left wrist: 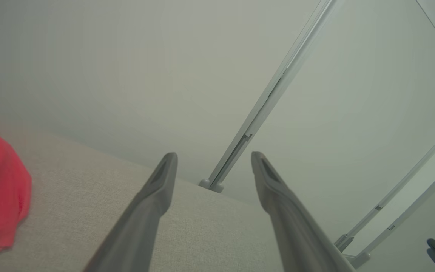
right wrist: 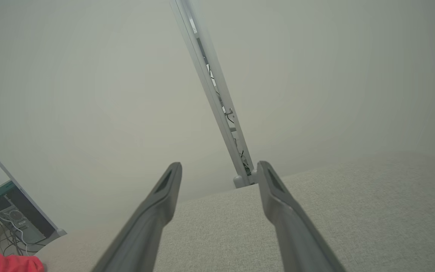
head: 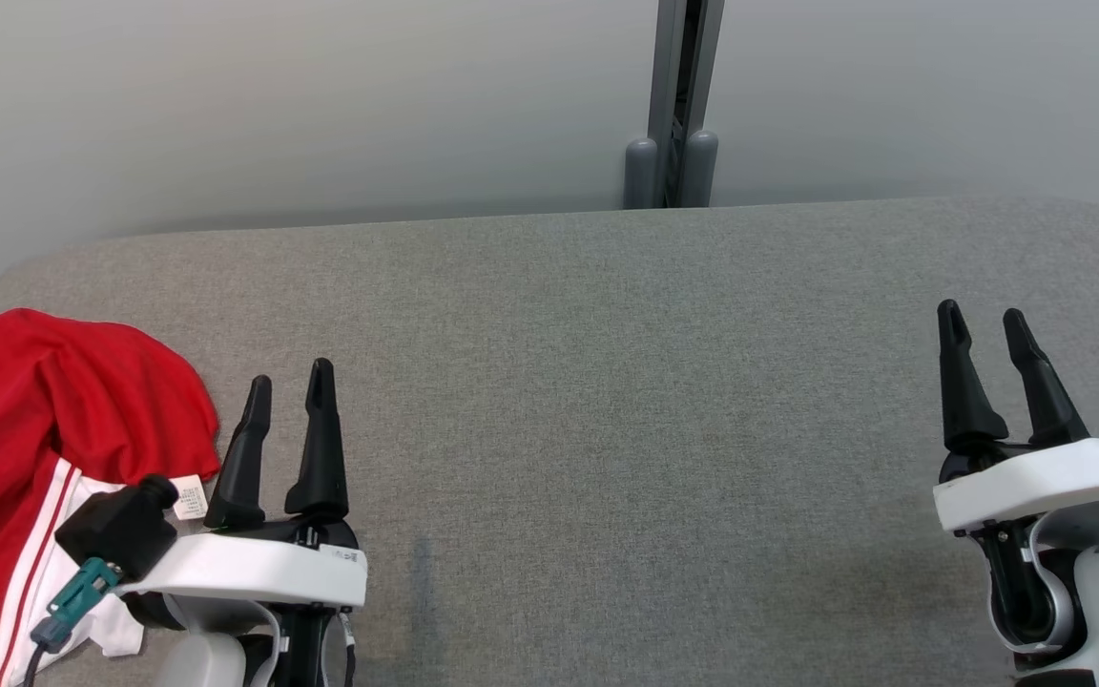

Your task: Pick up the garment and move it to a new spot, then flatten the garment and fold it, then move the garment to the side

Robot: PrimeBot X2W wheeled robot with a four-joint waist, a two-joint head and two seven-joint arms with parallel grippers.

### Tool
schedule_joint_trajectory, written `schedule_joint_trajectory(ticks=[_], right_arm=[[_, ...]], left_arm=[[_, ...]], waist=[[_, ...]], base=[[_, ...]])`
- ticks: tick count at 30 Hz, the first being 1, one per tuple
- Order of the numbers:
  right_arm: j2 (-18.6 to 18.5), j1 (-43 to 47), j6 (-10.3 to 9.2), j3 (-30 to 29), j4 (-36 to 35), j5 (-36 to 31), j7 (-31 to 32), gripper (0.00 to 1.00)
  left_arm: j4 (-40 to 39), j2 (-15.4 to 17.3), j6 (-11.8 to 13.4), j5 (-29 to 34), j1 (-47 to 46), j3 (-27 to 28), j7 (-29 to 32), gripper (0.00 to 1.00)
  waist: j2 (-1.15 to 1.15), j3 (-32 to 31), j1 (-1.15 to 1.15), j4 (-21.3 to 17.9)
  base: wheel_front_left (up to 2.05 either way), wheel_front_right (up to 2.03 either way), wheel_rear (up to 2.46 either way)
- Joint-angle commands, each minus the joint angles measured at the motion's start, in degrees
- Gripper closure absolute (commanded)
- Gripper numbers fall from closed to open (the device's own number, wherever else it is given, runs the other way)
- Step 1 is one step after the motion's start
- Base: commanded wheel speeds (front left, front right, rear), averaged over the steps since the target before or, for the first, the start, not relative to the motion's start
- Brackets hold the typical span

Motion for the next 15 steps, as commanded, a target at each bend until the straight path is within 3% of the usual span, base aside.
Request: schedule_joint_trajectory(ticks=[1, 15], right_arm=[[0.1, -1.5, 0.07, 0.5, 0.0, -2.0, -0.9, 0.00], [2.4, 1.2, 0.08, 4.1, 3.9, -7.0, -3.6, 0.00]], left_arm=[[-1.2, 0.2, 1.3, 3.7, -0.4, -0.8, -0.5, 0.00], [1.3, 1.6, 8.9, 18.6, 1.6, -5.9, -2.1, 0.00]], waist=[[0.00, 0.1, 0.00, 0.0], [0.00, -0.1, 0.00, 0.0]], base=[[0.00, 0.00, 0.00], [0.00, 0.00, 0.00]])
